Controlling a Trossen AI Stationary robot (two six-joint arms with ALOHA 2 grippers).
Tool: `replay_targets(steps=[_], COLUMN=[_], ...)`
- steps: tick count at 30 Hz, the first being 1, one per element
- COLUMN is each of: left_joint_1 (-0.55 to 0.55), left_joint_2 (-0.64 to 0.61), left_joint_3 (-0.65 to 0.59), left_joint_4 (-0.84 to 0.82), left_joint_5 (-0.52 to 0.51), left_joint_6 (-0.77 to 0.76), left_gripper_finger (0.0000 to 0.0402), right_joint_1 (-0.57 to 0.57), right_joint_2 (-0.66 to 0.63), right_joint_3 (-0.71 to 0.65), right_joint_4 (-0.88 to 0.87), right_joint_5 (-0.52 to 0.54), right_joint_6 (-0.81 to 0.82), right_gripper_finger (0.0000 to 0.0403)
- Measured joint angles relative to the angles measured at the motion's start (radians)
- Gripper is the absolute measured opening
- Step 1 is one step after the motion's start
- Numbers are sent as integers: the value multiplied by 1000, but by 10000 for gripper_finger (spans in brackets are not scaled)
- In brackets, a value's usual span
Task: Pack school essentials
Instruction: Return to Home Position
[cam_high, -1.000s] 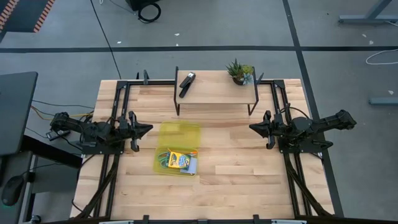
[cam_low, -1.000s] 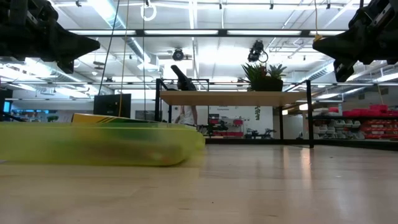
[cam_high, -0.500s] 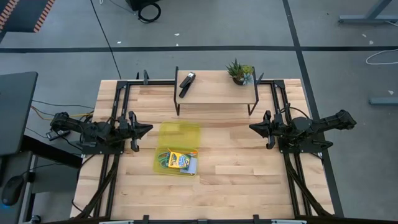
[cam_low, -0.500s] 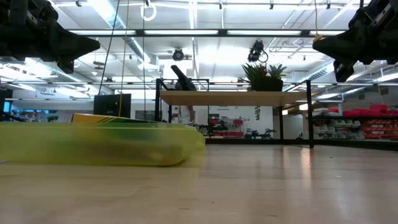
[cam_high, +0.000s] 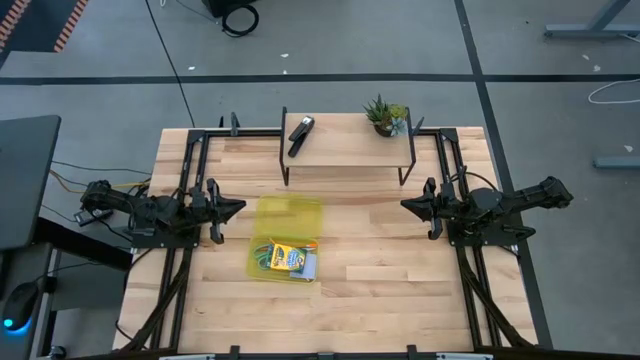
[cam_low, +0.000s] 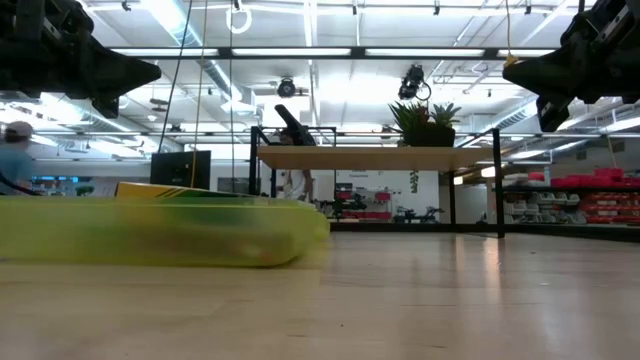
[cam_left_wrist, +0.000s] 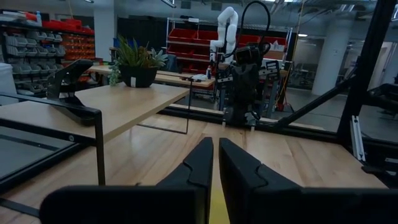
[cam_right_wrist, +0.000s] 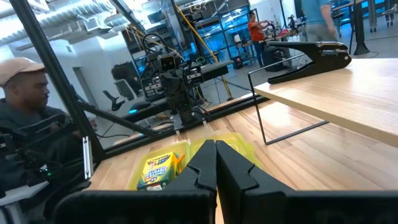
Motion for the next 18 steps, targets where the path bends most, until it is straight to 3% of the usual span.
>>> replay_targets(steps=[8, 18], left_joint_1=[0, 0], left_joint_2=[0, 0], left_joint_3=[0, 0], left_joint_4=[0, 0], left_joint_5=[0, 0], left_joint_6=[0, 0], left_gripper_finger=[23, 36], right_joint_1=[0, 0], right_joint_2=[0, 0], right_joint_3=[0, 0], right_joint_4=[0, 0], right_joint_5=[0, 0], right_joint_6=[0, 0], right_gripper_finger=[8, 8])
